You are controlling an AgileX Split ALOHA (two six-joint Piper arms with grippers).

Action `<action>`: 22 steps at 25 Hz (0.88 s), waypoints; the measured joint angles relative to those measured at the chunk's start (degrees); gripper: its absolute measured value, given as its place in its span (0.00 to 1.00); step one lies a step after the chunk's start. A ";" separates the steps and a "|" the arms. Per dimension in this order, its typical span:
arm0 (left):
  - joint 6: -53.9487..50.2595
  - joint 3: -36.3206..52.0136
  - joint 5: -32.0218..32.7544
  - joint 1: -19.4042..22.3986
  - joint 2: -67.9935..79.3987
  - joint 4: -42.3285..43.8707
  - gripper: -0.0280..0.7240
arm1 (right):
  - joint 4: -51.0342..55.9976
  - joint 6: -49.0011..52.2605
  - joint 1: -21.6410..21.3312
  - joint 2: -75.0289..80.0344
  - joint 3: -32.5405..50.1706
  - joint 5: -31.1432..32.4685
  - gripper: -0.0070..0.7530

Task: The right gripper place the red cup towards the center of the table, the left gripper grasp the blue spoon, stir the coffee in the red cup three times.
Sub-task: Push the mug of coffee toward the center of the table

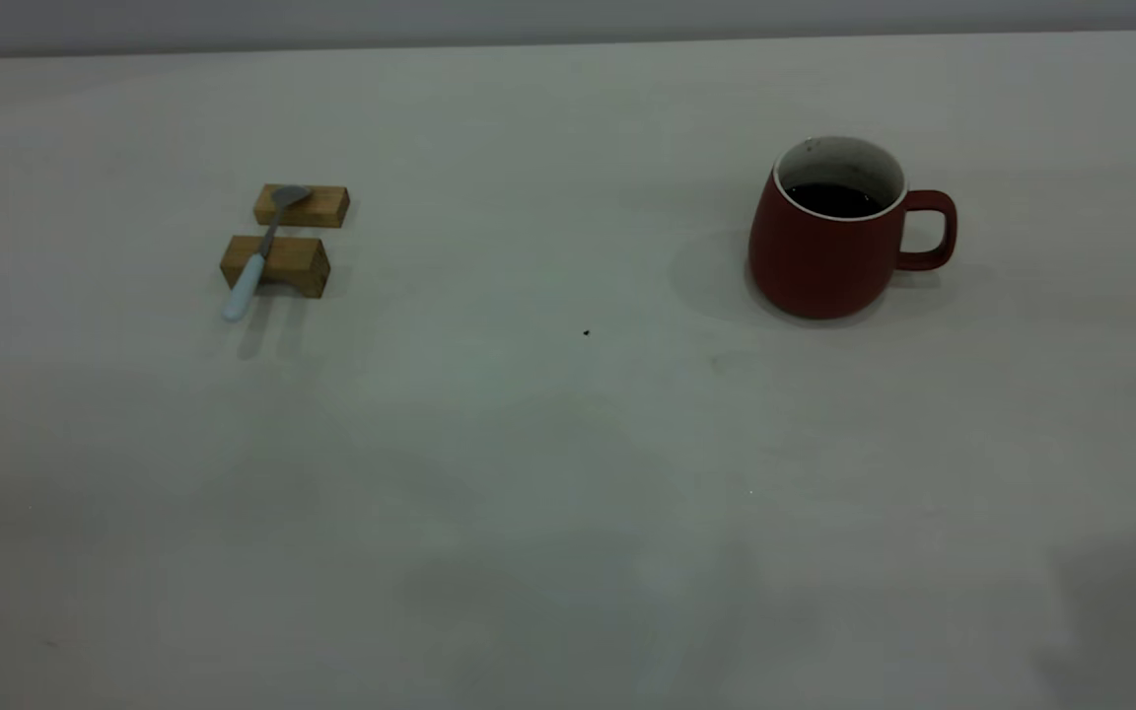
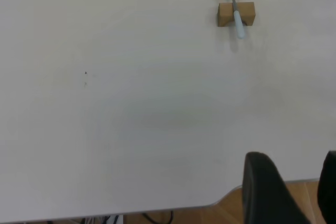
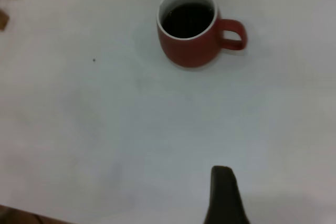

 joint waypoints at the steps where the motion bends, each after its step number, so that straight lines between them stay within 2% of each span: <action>1: 0.00 0.00 0.00 0.00 0.00 0.00 0.47 | 1.89 -3.83 0.00 4.33 -1.33 -1.96 0.76; 6: 0.00 0.00 -0.05 0.00 0.00 0.00 0.47 | 12.97 -28.53 0.00 28.11 -11.98 -5.69 0.76; 12: 0.00 0.00 -0.05 0.00 0.00 0.00 0.47 | 21.56 -57.66 0.00 52.42 -26.07 0.28 0.76; 14: 0.00 0.00 -0.05 0.00 0.00 0.00 0.47 | 23.30 -63.37 -0.05 58.97 -30.85 2.16 0.76; 22: 0.00 0.00 -0.05 0.00 0.00 0.00 0.47 | 20.16 -72.57 -2.15 75.32 -45.38 2.04 0.76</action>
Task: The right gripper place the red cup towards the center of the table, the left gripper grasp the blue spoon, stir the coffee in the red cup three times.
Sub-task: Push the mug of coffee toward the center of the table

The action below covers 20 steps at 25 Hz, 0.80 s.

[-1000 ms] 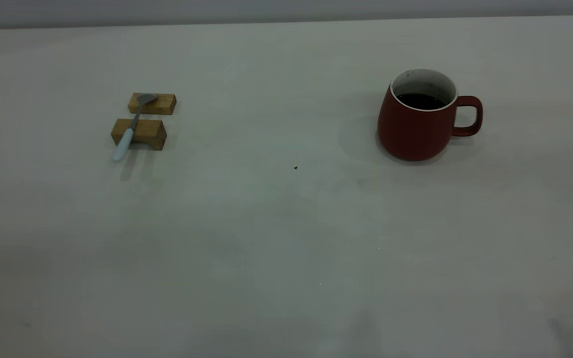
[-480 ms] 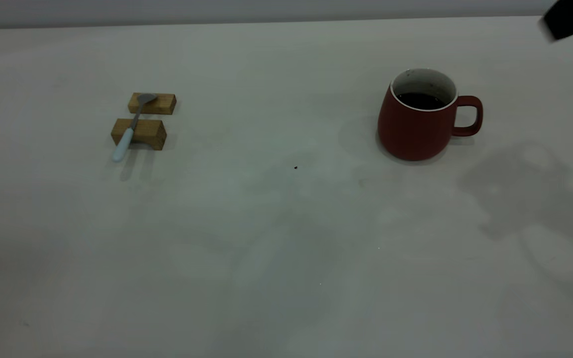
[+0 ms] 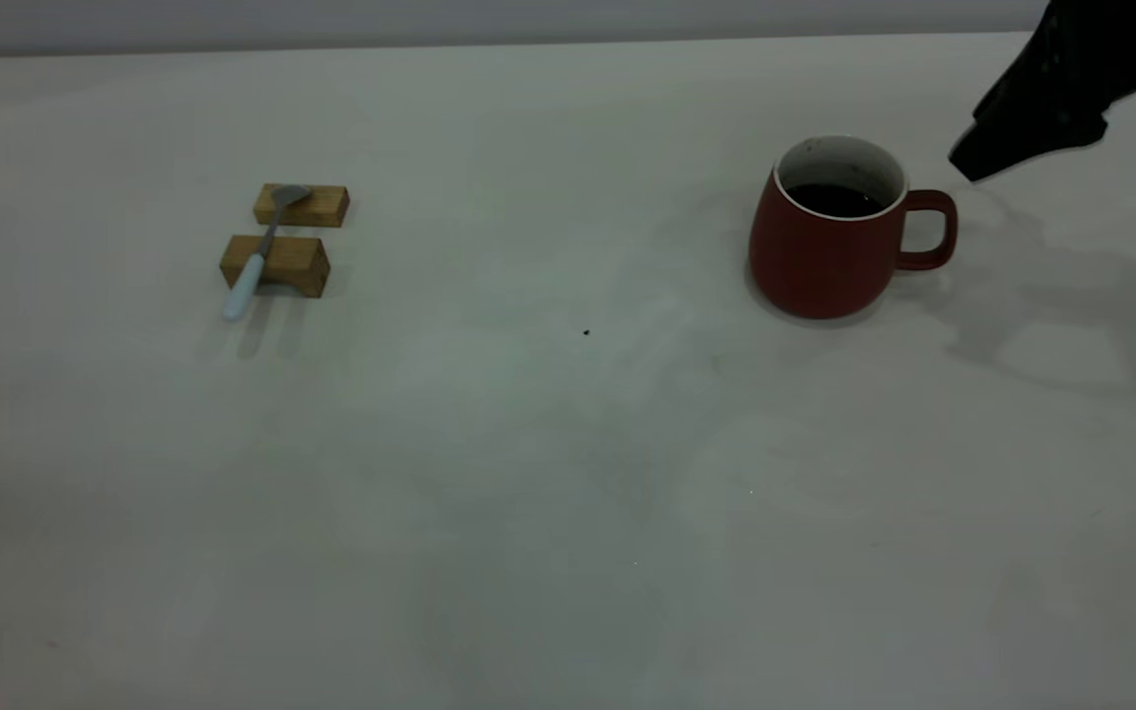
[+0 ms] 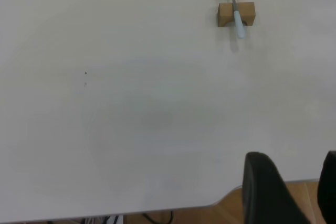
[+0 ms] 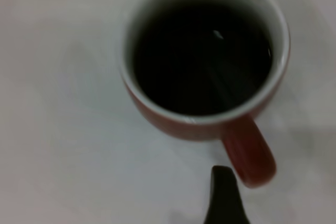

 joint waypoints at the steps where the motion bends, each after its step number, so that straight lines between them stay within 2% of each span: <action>1: 0.00 0.00 0.00 0.00 0.00 0.00 0.47 | -0.85 -1.56 -0.07 1.27 -0.85 0.00 0.76; 7: 0.00 0.00 0.00 0.00 0.00 0.00 0.47 | -2.36 -10.99 -0.18 6.94 -4.33 -1.03 0.76; 13: 0.03 0.00 0.00 0.00 0.00 0.00 0.47 | -0.17 -15.88 0.30 10.10 -5.94 -1.08 0.76; 20: 0.03 0.00 0.00 0.00 0.00 0.00 0.47 | 3.79 -19.09 5.15 13.45 -8.51 -1.43 0.76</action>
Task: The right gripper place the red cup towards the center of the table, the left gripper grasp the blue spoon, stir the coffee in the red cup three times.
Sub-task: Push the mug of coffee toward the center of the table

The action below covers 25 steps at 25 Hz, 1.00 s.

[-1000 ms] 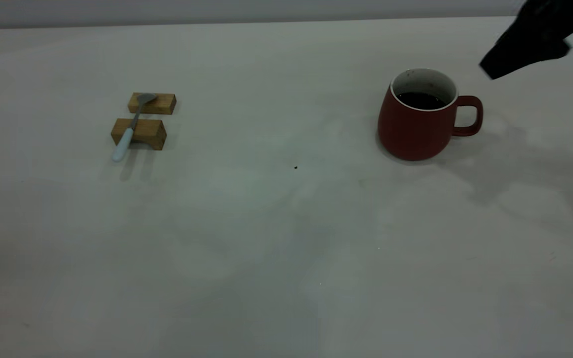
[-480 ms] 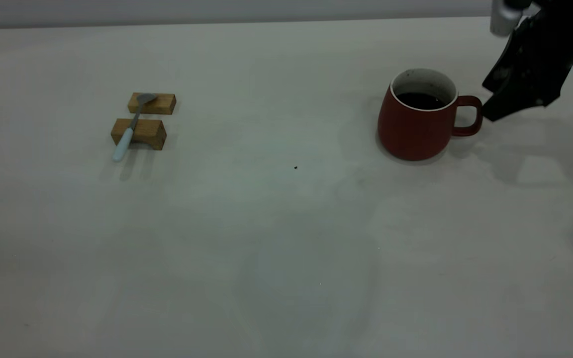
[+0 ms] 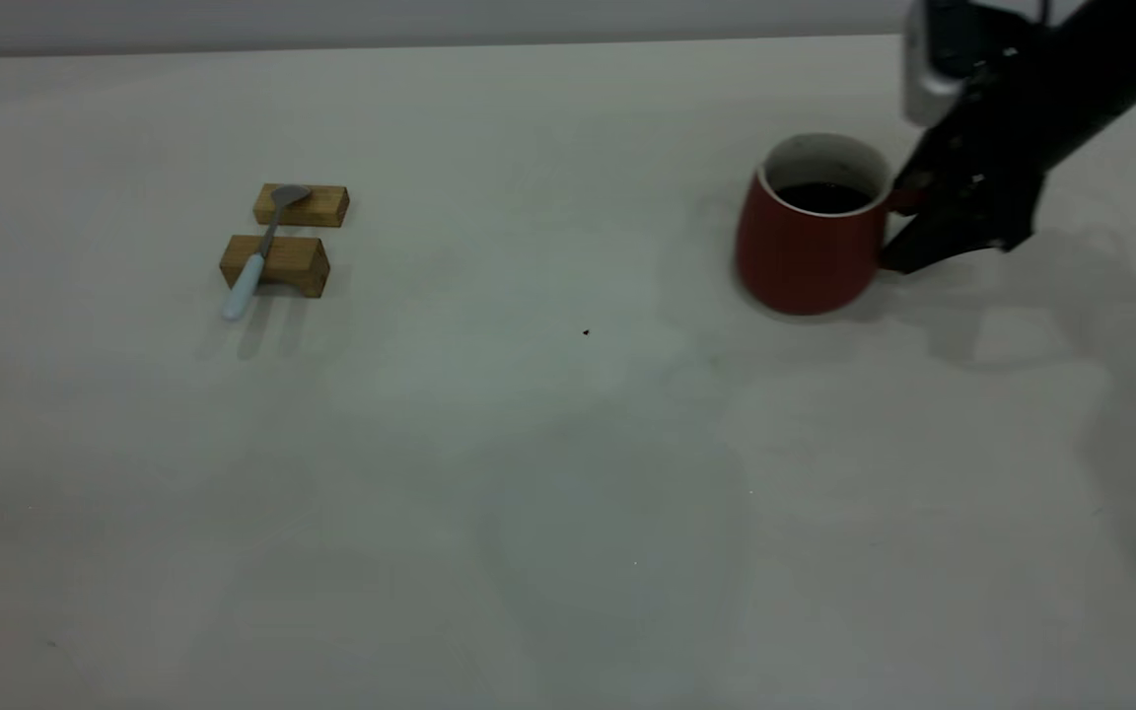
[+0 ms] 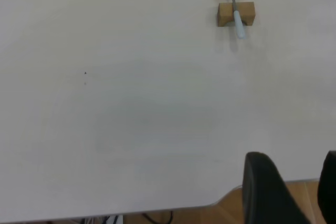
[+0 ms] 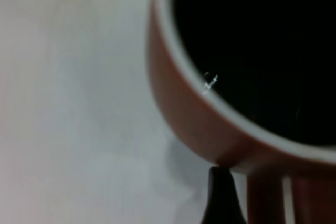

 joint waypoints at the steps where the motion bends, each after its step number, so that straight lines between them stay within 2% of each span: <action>1: 0.00 0.00 0.00 0.00 0.00 0.00 0.47 | 0.16 0.00 1.14 0.49 -0.95 -0.08 0.76; 10: 0.00 0.00 0.00 0.00 0.00 0.00 0.47 | 7.24 0.00 11.73 4.49 -8.93 -0.96 0.76; 15: 0.00 0.00 0.00 0.00 0.00 0.00 0.47 | 10.78 0.00 15.67 5.96 -11.18 -0.96 0.76; 20: -0.05 0.00 0.00 0.00 0.00 0.00 0.47 | 10.52 2.37 15.41 5.58 -11.25 1.69 0.76; 23: -0.05 0.00 0.00 0.00 0.00 0.00 0.47 | 5.35 9.71 13.05 3.46 -11.35 6.39 0.76; 25: -0.05 0.00 0.00 0.00 0.00 0.00 0.47 | -0.07 18.13 11.55 0.73 -11.31 11.26 0.76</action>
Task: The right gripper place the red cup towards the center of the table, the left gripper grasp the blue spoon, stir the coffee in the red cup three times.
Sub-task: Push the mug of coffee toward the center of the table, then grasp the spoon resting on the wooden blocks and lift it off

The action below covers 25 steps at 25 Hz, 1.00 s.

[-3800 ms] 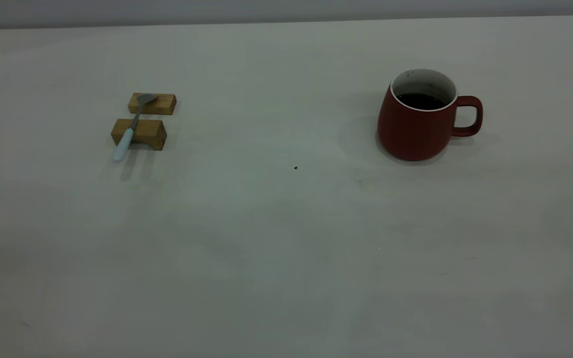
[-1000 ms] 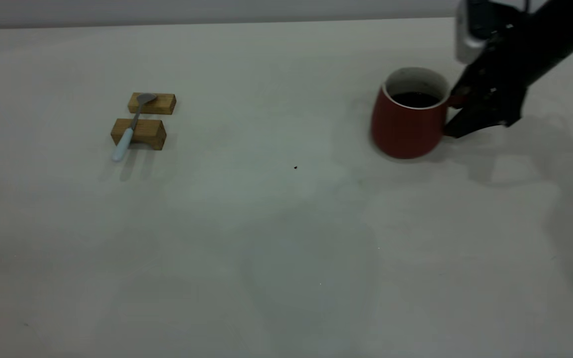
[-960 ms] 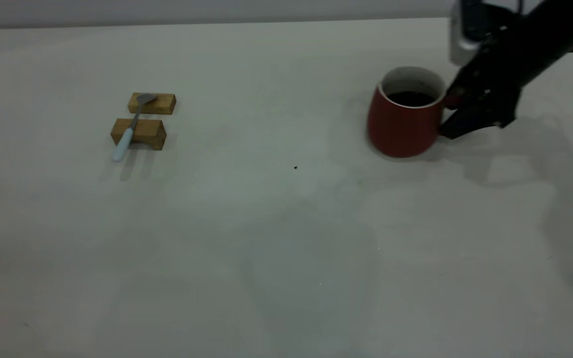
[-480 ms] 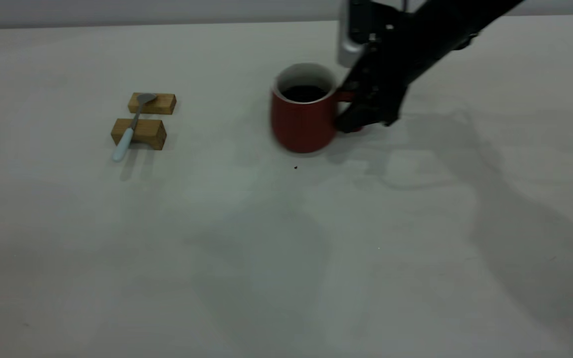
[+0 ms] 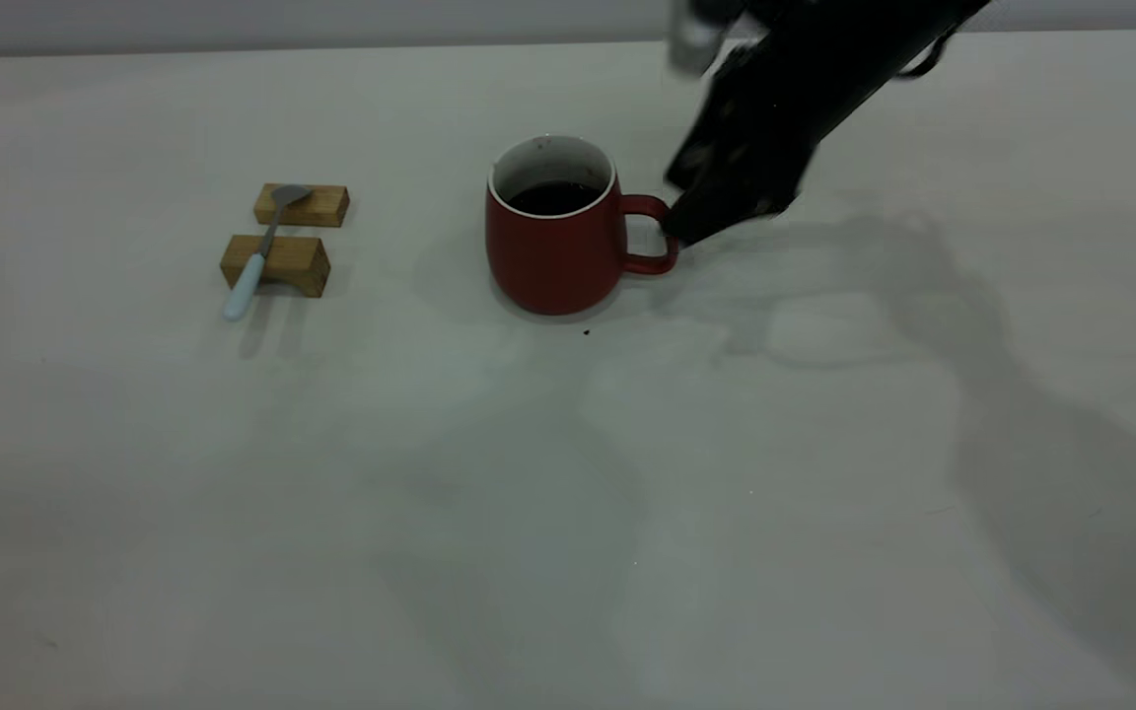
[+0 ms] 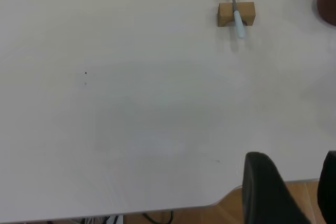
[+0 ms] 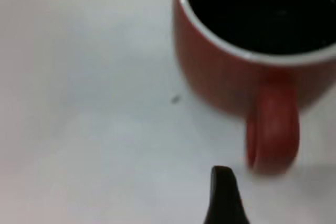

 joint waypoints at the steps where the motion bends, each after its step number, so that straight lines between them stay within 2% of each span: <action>1: 0.00 0.00 0.00 0.00 0.00 0.00 0.47 | -2.46 5.65 -0.61 -1.67 0.00 3.36 0.76; 4: 0.00 0.00 0.00 0.00 0.00 0.00 0.47 | -6.65 27.47 -1.09 -7.39 0.00 15.56 0.76; 6: 0.00 0.00 0.00 0.00 0.00 0.00 0.47 | -7.76 42.37 -0.91 -11.58 0.00 20.18 0.76; 10: 0.00 0.00 0.00 0.00 0.00 0.00 0.47 | -15.35 70.01 -0.91 -21.03 1.56 21.73 0.76; 13: 0.00 0.00 0.00 0.00 0.00 0.00 0.47 | -25.59 84.47 -0.91 -29.40 6.50 22.09 0.76; 17: 0.00 0.00 0.00 0.00 0.00 0.00 0.46 | -35.30 94.99 -0.91 -41.93 18.30 21.43 0.76; 22: 0.00 0.00 0.00 0.00 0.00 0.00 0.46 | -39.12 96.96 -0.97 -58.93 37.92 20.62 0.76; 25: 0.00 0.00 0.00 0.00 0.00 0.00 0.46 | -38.85 97.03 -3.63 -69.21 48.15 19.92 0.76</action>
